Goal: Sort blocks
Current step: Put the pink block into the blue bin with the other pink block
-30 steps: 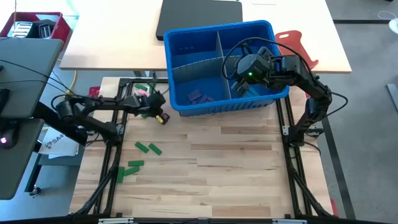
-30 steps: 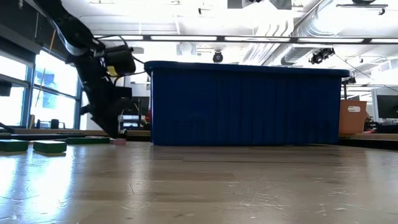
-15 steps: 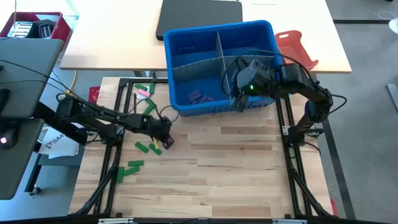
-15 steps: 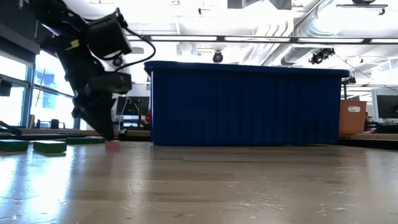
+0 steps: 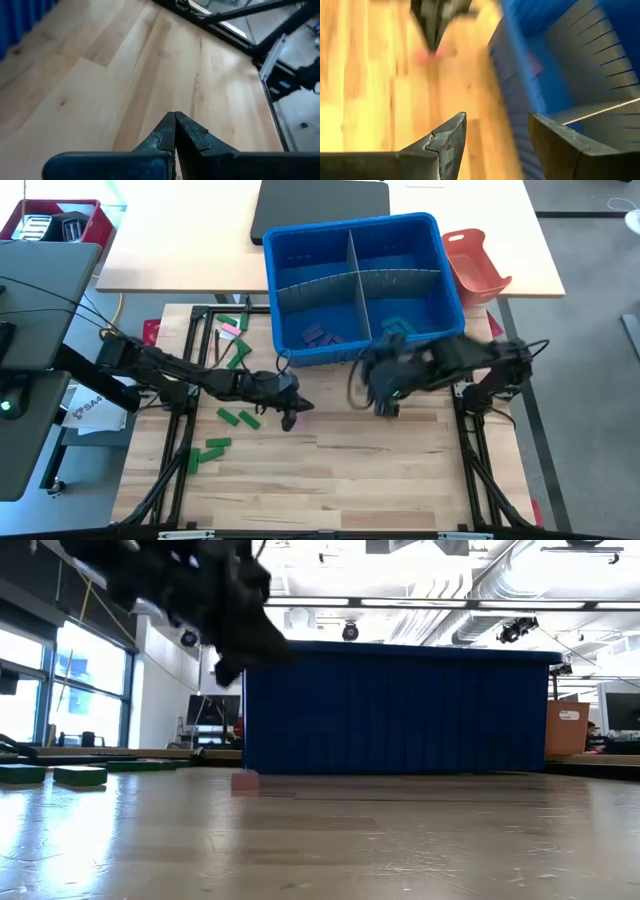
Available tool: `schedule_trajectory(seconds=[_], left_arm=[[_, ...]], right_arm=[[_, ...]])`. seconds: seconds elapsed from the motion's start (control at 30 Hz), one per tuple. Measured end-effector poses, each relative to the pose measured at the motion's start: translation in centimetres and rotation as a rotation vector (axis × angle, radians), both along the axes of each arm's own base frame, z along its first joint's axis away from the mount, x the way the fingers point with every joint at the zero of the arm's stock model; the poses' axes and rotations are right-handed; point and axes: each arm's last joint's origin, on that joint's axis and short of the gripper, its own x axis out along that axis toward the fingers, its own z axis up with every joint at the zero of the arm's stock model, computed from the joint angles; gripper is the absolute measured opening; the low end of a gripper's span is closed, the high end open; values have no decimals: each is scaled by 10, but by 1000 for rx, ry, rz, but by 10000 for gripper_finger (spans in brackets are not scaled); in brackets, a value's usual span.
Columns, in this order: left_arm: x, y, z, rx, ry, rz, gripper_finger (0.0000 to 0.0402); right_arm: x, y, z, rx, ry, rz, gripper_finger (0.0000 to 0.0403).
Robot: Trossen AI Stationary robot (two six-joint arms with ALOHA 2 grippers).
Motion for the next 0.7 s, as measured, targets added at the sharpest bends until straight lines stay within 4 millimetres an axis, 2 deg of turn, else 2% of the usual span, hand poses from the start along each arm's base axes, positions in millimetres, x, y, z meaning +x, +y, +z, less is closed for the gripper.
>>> schedule_trajectory(seconds=[0.17,0.23,0.33,0.43,0.53,0.7], left_arm=[[-31,-17,21,99,103,58,0],[-47,-24,26,154,155,113,0],[-69,-33,25,210,243,203,0],[-82,-41,25,226,260,286,0],[-87,-48,22,249,251,339,0],[-85,-55,15,298,248,370,0]], right_arm=[[32,14,-83,16,117,71,208],[46,18,-116,77,82,129,208],[65,17,-154,121,-76,162,207],[75,12,-182,172,-252,121,208],[85,0,-198,220,-386,65,208],[111,-22,-215,322,-425,-126,208]])
